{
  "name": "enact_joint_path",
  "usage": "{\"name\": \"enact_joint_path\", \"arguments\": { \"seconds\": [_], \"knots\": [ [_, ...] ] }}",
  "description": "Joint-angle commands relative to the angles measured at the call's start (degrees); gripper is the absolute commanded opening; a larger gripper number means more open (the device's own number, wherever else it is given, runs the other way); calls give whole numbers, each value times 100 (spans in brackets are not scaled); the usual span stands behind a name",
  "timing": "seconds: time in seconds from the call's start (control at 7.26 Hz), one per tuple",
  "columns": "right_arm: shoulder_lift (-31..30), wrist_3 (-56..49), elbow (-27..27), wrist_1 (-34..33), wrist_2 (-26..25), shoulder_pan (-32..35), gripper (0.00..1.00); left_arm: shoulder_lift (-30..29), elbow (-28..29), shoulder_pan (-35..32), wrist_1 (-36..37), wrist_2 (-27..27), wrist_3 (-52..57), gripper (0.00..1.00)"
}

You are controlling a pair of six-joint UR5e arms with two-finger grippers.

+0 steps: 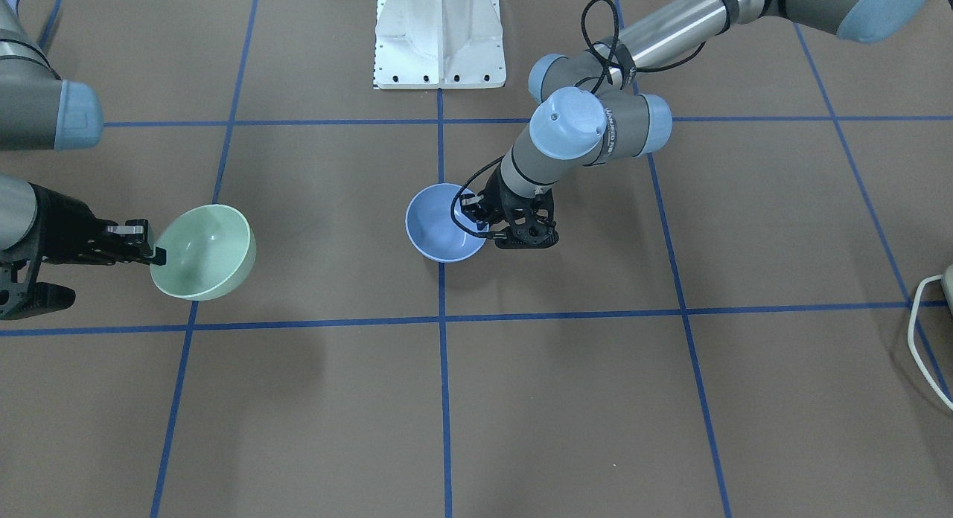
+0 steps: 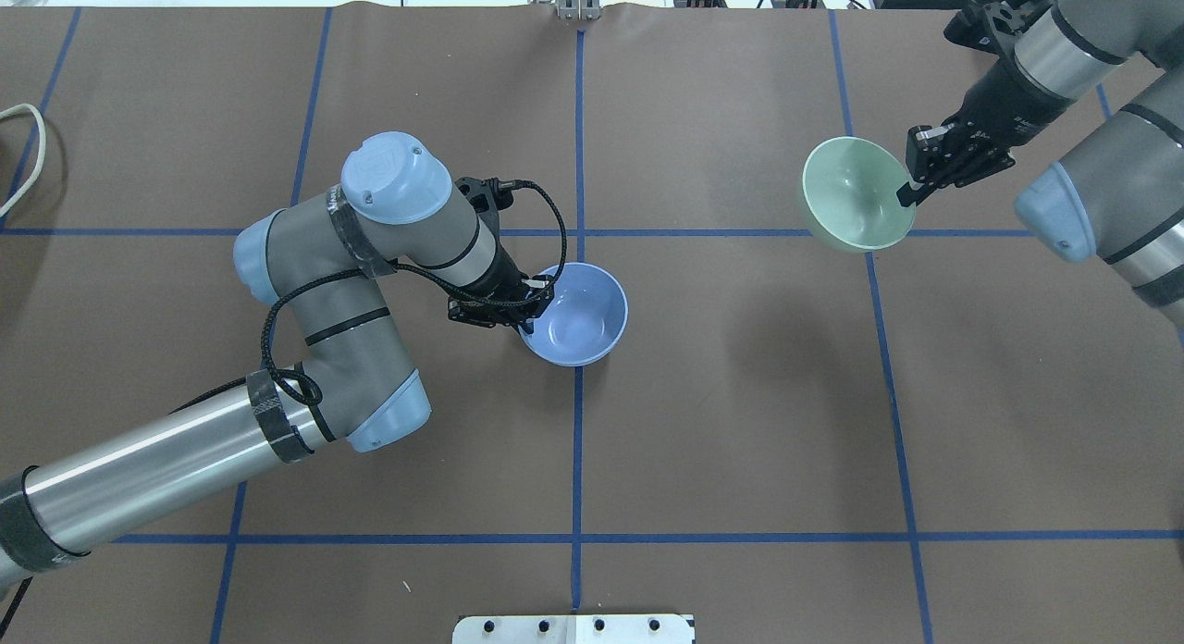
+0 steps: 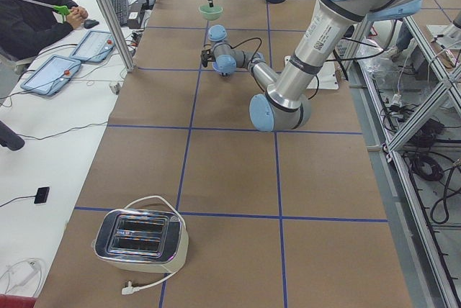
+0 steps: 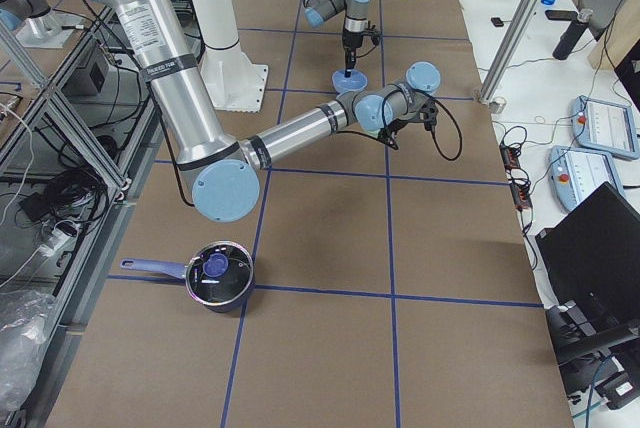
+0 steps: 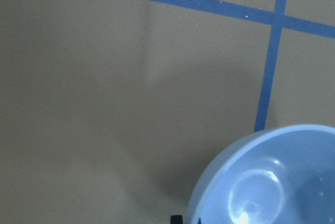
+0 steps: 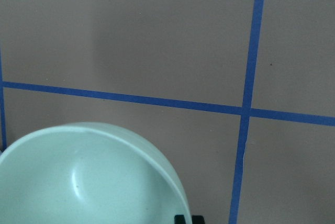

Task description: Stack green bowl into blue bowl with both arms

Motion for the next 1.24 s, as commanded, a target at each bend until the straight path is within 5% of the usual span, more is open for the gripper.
{"name": "enact_joint_path", "arguments": {
  "seconds": [0.0,0.28,0.41,0.83,1.1],
  "knots": [
    [2,1,5,0,0,8,0,-9,10,17,-4,22,-7,0],
    [2,1,-4,0,0,8,0,-9,10,26,-13,22,2,9],
    [10,1,-4,0,8,8,0,-9,10,60,-4,22,2,95],
    [176,332,5,0,17,-53,0,17,-235,26,48,-109,-192,98],
    [475,895,40,17,35,-246,0,270,-420,-551,31,-922,-104,98]
  ]
}}
